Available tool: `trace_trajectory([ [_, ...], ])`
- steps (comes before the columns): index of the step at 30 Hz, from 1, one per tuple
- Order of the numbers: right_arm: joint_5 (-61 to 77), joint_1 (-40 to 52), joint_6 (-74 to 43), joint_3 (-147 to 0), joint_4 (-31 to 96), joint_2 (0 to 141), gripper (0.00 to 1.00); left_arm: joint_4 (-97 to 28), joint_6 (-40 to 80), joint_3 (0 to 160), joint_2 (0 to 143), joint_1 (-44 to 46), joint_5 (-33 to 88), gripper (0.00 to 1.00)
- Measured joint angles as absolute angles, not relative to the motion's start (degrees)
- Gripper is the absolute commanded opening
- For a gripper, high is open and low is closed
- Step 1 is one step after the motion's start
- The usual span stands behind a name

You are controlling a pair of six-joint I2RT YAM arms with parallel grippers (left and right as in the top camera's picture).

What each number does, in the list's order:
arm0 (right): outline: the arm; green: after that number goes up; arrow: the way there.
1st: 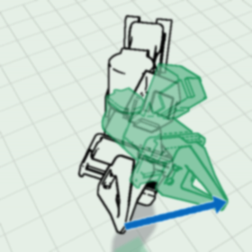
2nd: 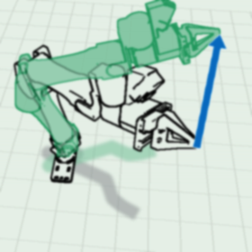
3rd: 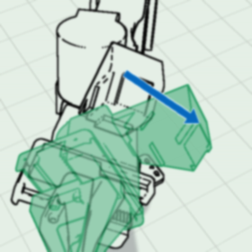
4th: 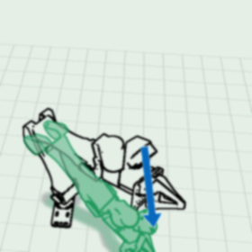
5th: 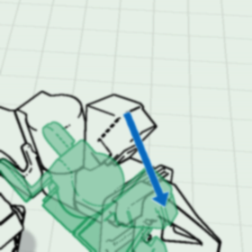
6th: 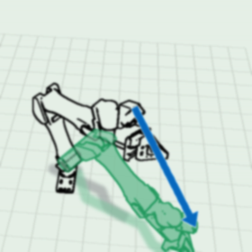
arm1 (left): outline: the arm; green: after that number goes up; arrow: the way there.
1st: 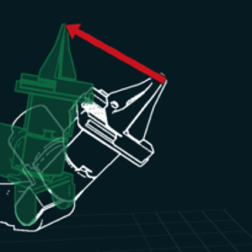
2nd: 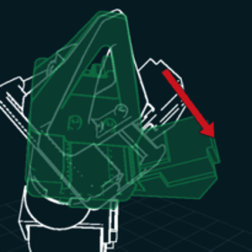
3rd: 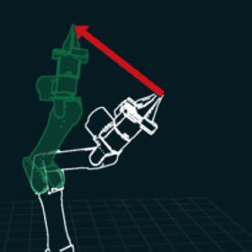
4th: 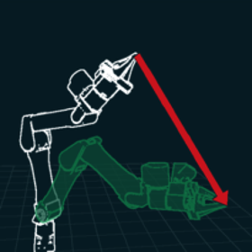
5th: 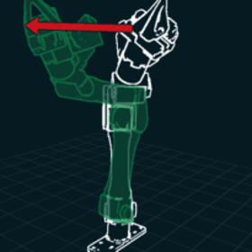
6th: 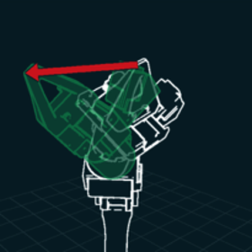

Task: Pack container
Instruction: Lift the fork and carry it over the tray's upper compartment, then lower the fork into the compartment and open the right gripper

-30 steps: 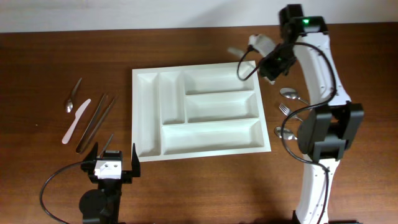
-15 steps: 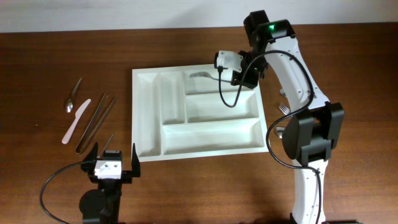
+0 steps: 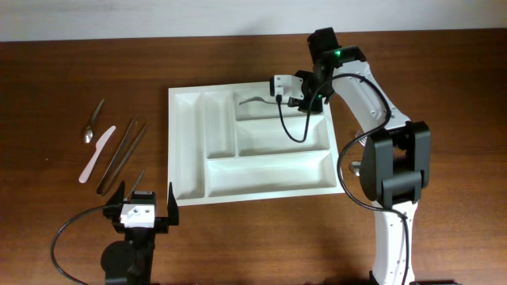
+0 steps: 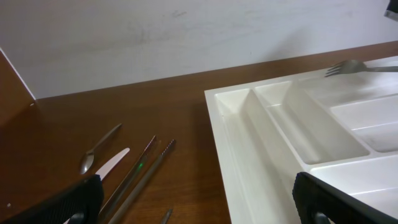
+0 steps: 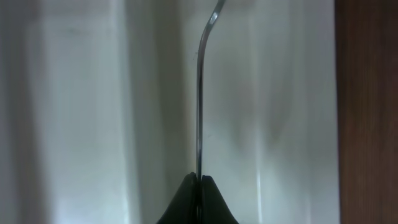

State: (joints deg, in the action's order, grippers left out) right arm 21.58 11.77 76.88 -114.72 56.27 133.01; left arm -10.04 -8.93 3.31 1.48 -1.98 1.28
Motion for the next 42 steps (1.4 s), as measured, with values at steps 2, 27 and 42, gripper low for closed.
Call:
trace_trajectory([
  [2,21.80,11.77,76.97,-114.72,55.61,133.38,0.04,-10.04,-8.93,3.31,1.48,-1.98,1.28,0.99],
  [27,22.24,11.77,73.19,-114.67,51.40,136.46,0.43,-10.04,-8.93,3.31,1.48,-1.98,1.28,0.99],
  [42,21.67,11.27,56.80,-125.69,54.19,135.85,0.56,-10.04,-8.93,3.31,1.48,-1.98,1.28,0.99],
])
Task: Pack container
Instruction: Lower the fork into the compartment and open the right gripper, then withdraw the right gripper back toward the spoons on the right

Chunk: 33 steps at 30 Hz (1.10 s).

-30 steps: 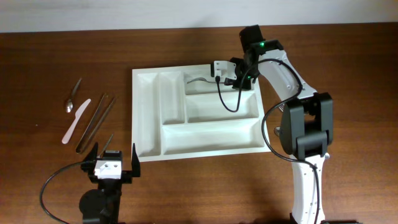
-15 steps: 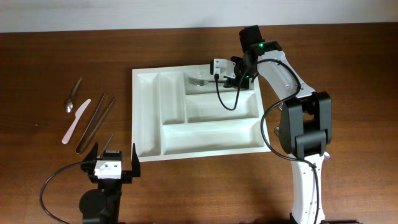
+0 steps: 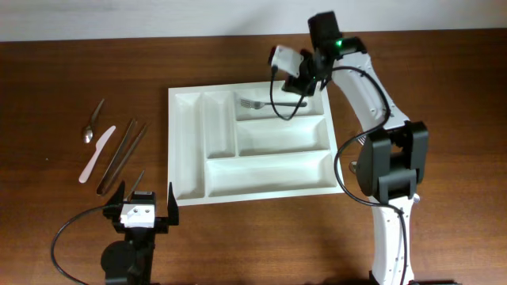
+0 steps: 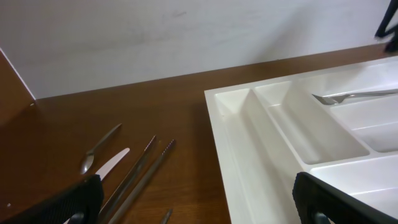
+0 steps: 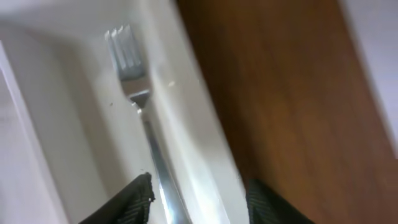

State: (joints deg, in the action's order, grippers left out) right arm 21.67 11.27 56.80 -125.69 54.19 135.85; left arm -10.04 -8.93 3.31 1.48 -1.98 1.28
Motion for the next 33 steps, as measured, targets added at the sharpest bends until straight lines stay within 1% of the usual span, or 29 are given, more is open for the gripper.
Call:
trace_trajectory([
  [5,19.99,9.30,49.30,-133.12,62.94,134.15,0.64,-10.04,-8.93,3.31,1.48,-1.98,1.28,0.99],
  [9,19.31,6.44,44.25,-137.36,73.14,132.60,0.64,-10.04,-8.93,3.31,1.48,-1.98,1.28,0.99],
  [14,18.31,2.92,41.30,-138.10,85.58,131.83,0.63,-10.04,-8.93,3.31,1.48,-1.98,1.28,0.99],
  [17,18.00,1.10,40.56,-138.02,89.01,131.83,0.64,-10.04,-8.93,3.31,1.48,-1.98,1.28,0.99],
  [19,18.02,-0.10,40.16,-137.84,89.95,131.83,0.70,-10.04,-8.93,3.31,1.48,-1.98,1.28,0.99],
  [21,18.06,-1.50,39.90,-137.01,90.43,131.83,0.79,-10.04,-8.93,3.31,1.48,-1.98,1.28,0.99],
  [24,18.17,-3.46,39.11,-134.91,90.41,131.83,0.89,-10.04,-8.93,3.31,1.48,-1.98,1.28,0.99],
  [25,18.35,-4.16,38.94,-133.93,90.35,131.83,0.95,-10.04,-8.93,3.31,1.48,-1.98,1.28,0.99],
  [26,18.46,-4.84,38.72,-132.81,90.19,131.83,0.99,-10.04,-8.93,3.31,1.48,-1.98,1.28,0.99],
  [33,25.41,-9.50,38.94,-122.50,86.89,131.83,0.99,-10.04,-8.93,3.31,1.48,-1.98,1.28,0.99],
])
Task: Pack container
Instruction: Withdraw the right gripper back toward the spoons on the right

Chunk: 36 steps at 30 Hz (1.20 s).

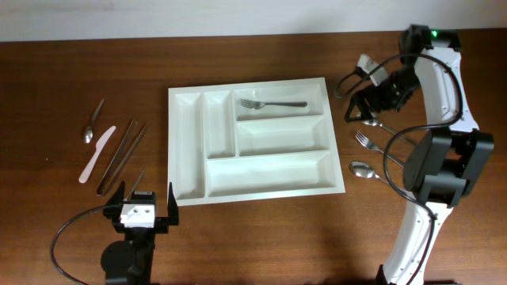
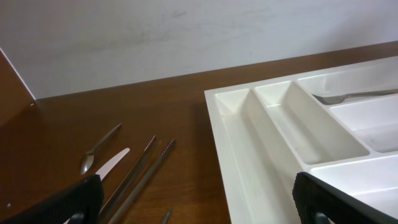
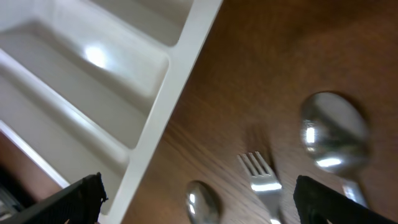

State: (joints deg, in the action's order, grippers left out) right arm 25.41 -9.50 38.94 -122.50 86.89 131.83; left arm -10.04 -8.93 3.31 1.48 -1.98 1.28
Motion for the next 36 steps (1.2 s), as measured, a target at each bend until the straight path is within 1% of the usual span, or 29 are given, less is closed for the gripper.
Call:
trace_trajectory([
  [5,28.88,-11.35,38.76,-117.75,84.75,131.83,0.98,-10.04,-8.93,3.31,1.48,-1.98,1.28,0.99],
  [6,29.06,-11.62,38.79,-117.23,84.51,131.83,0.93,-10.04,-8.93,3.31,1.48,-1.98,1.28,0.99],
  [8,28.93,-12.01,38.79,-116.07,83.72,131.83,0.91,-10.04,-8.93,3.31,1.48,-1.98,1.28,0.99],
  [12,27.24,-13.28,37.67,-114.85,82.50,131.83,0.92,-10.04,-8.93,3.31,1.48,-1.98,1.28,0.99],
  [25,14.28,-18.55,28.56,-114.85,69.25,131.83,0.90,-10.04,-8.93,3.31,1.48,-1.98,1.28,0.99],
  [36,12.45,-18.76,27.22,-114.85,68.23,132.16,0.89,-10.04,-8.93,3.31,1.48,-1.98,1.28,0.99],
])
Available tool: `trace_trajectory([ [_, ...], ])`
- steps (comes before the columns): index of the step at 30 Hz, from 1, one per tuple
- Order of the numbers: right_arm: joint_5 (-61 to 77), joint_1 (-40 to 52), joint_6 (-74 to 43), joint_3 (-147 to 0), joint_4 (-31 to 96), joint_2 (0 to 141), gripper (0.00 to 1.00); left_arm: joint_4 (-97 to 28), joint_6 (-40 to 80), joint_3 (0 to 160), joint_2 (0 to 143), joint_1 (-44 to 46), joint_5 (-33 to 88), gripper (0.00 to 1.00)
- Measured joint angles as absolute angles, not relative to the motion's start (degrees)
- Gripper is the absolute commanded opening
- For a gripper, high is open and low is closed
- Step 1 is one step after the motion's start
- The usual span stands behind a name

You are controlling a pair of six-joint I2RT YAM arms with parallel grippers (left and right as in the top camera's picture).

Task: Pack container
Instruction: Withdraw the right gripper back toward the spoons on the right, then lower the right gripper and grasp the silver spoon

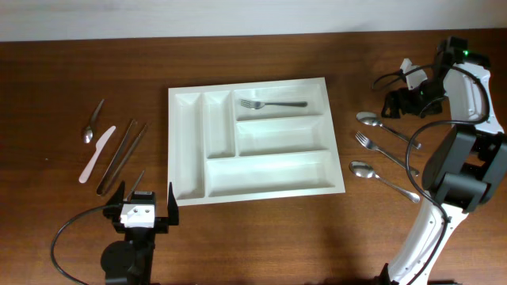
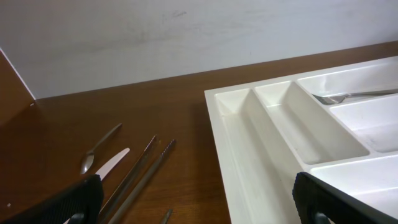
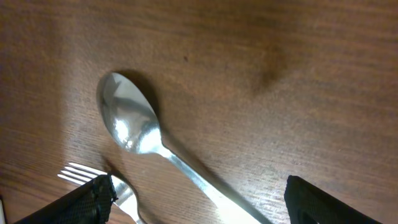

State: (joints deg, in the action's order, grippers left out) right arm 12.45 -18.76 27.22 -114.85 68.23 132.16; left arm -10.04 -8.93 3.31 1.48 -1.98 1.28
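The white compartment tray (image 1: 190, 142) lies mid-table, with one fork (image 1: 273, 104) in its top right compartment; the left wrist view shows that fork (image 2: 351, 96) too. My right gripper (image 1: 390, 106) stands open to the right of the tray, just above a loose spoon (image 1: 369, 119). In the right wrist view that spoon (image 3: 127, 119) lies between the open fingertips (image 3: 93, 202), beside the tines of a second fork (image 3: 81, 175). My left gripper (image 1: 145, 207) is open and empty near the front edge, left of the tray.
Right of the tray lie a fork (image 1: 366, 142) and another spoon (image 1: 361, 168). Left of it lie a small spoon (image 1: 89, 131), a pale knife (image 1: 97, 153), two long dark sticks (image 1: 123, 155) and a small dark piece (image 1: 137, 180).
My right gripper has moved further right and back, from the tray's right edge to just above the uppermost loose spoon. It stays open. The left arm and the tray's fork have not moved.
My right gripper was shut on a fork over the tray's top right compartment. Then the fork lay in that compartment with the gripper open behind it. The gripper was then off the tray's right side, and now hovers over the spoon there.
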Motion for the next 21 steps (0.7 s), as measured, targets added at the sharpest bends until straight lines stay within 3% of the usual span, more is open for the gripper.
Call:
trace_trajectory([
  [12,11.88,-18.76,26.94,-108.62,65.82,134.21,0.89,-10.04,-8.93,3.31,1.48,-1.98,1.28,0.99],
  [18,11.81,-18.76,26.81,-108.53,65.52,134.21,0.67,-10.04,-8.93,3.31,1.48,-1.98,1.28,0.99],
  [21,11.86,-18.76,26.37,-108.51,65.49,134.21,0.66,-10.04,-8.93,3.31,1.48,-1.98,1.28,0.99],
])
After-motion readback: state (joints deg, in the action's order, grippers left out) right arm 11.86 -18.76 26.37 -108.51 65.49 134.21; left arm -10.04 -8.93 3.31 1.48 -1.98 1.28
